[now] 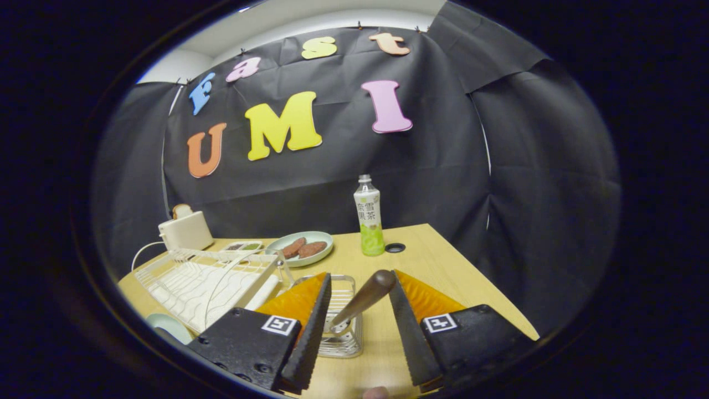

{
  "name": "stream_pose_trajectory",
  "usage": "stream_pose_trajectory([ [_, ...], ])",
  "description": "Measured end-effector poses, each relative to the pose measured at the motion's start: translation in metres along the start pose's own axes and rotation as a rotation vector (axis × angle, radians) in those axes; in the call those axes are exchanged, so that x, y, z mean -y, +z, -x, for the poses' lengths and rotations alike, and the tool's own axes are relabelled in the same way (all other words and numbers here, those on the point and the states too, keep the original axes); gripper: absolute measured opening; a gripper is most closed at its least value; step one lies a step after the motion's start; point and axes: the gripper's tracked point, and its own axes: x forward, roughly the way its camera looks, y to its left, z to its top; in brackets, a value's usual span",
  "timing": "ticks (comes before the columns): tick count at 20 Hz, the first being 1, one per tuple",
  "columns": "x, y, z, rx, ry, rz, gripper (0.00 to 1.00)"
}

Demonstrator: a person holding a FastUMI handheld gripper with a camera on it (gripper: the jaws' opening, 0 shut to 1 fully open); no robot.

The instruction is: Take the plate from the dish rack, then take the spoon from the basket and place it into the plate.

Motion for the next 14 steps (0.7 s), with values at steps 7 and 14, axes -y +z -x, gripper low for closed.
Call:
stream_pose_trajectory([
  [7, -0.021, 0.004, 0.002, -0.021, 0.051, -0.017, 0.30],
  [14, -0.036, 0.018, 0.003, -0.041, 0.044, 0.008, 0.14],
])
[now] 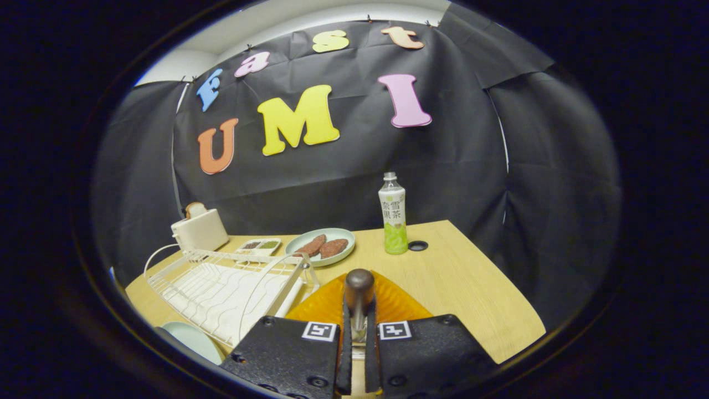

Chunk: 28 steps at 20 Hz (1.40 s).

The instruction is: Take the plate from the dish rack, then take the spoon from the basket and place it into the plate.

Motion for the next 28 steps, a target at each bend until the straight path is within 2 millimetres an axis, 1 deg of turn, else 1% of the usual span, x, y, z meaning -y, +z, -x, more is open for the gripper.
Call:
stream_pose_trajectory([
  [2, 0.001, 0.011, 0.003, 0.006, -0.019, 0.010, 0.14],
  [5, 0.004, 0.037, 0.013, 0.029, -0.052, 0.016, 0.14],
  [7, 0.000, 0.055, 0.025, 0.049, -0.058, 0.019, 0.14],
  [9, -0.008, 0.072, 0.044, 0.067, -0.055, 0.026, 0.14],
  [11, -0.028, 0.089, 0.068, 0.085, -0.025, 0.033, 0.14],
  [13, -0.057, 0.100, 0.094, 0.095, 0.028, 0.040, 0.14],
  [16, -0.102, 0.107, 0.131, 0.111, 0.084, 0.092, 0.14],
  [18, -0.130, 0.101, 0.151, 0.122, 0.115, 0.132, 0.14],
  [20, -0.161, 0.085, 0.165, 0.110, 0.156, 0.145, 0.14],
  [21, -0.175, 0.075, 0.168, 0.096, 0.175, 0.147, 0.14],
  [24, -0.209, 0.035, 0.175, 0.032, 0.226, 0.138, 0.14],
  [28, -0.238, -0.013, 0.173, -0.011, 0.261, 0.096, 0.14],
])
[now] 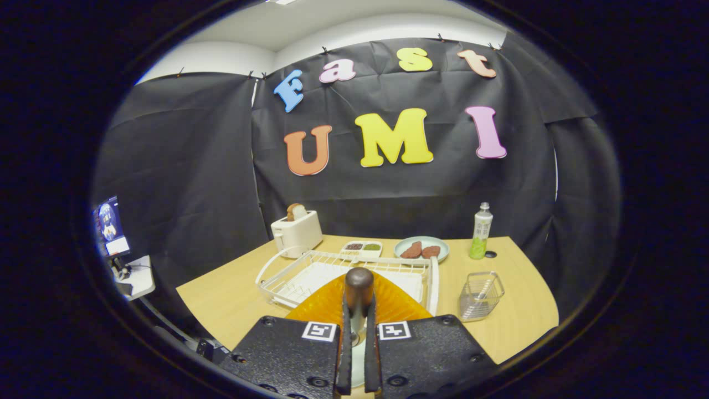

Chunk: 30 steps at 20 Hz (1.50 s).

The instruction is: Take the plate from the dish rack, then take the spoon from the basket and place it into the plate.

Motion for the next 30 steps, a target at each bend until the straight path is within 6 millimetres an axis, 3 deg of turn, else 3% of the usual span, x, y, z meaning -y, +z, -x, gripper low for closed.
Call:
stream_pose_trajectory([
  [6, -0.028, -0.061, -0.028, -0.035, -0.004, -0.003, 0.14],
  [14, -0.045, -0.101, -0.053, -0.063, 0.063, -0.095, 0.16],
  [17, -0.038, -0.101, -0.054, -0.075, 0.079, -0.141, 0.19],
  [20, -0.024, -0.094, -0.052, -0.059, 0.047, -0.139, 0.38],
  [23, -0.004, -0.080, -0.048, -0.013, -0.015, -0.125, 0.80],
  [25, 0.006, -0.073, -0.046, 0.015, -0.057, -0.113, 0.95],
  [30, 0.026, -0.045, -0.029, 0.077, -0.174, -0.053, 1.00],
])
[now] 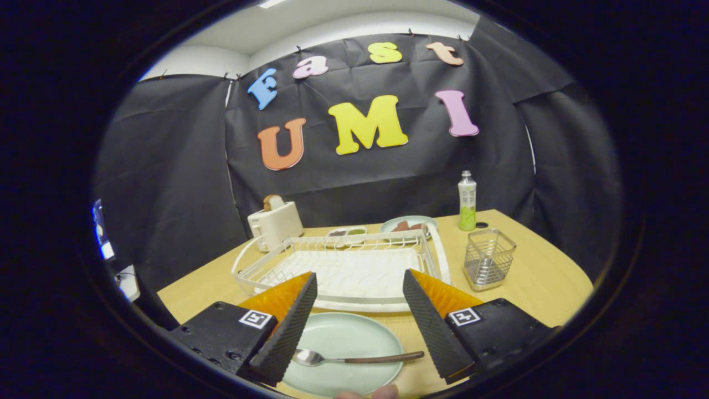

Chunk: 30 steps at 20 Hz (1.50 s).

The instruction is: Take the plate from the dish rack, then take the spoon from the basket and place it into the plate.

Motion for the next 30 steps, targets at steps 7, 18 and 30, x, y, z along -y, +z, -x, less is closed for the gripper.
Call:
stream_pose_trajectory([
  [7, 0.005, 0.084, 0.045, 0.214, -0.166, 0.099, 1.00],
  [18, -0.058, 0.088, 0.079, 0.328, -0.154, 0.064, 1.00],
  [30, -0.098, 0.062, 0.076, 0.346, -0.113, 0.060, 1.00],
])
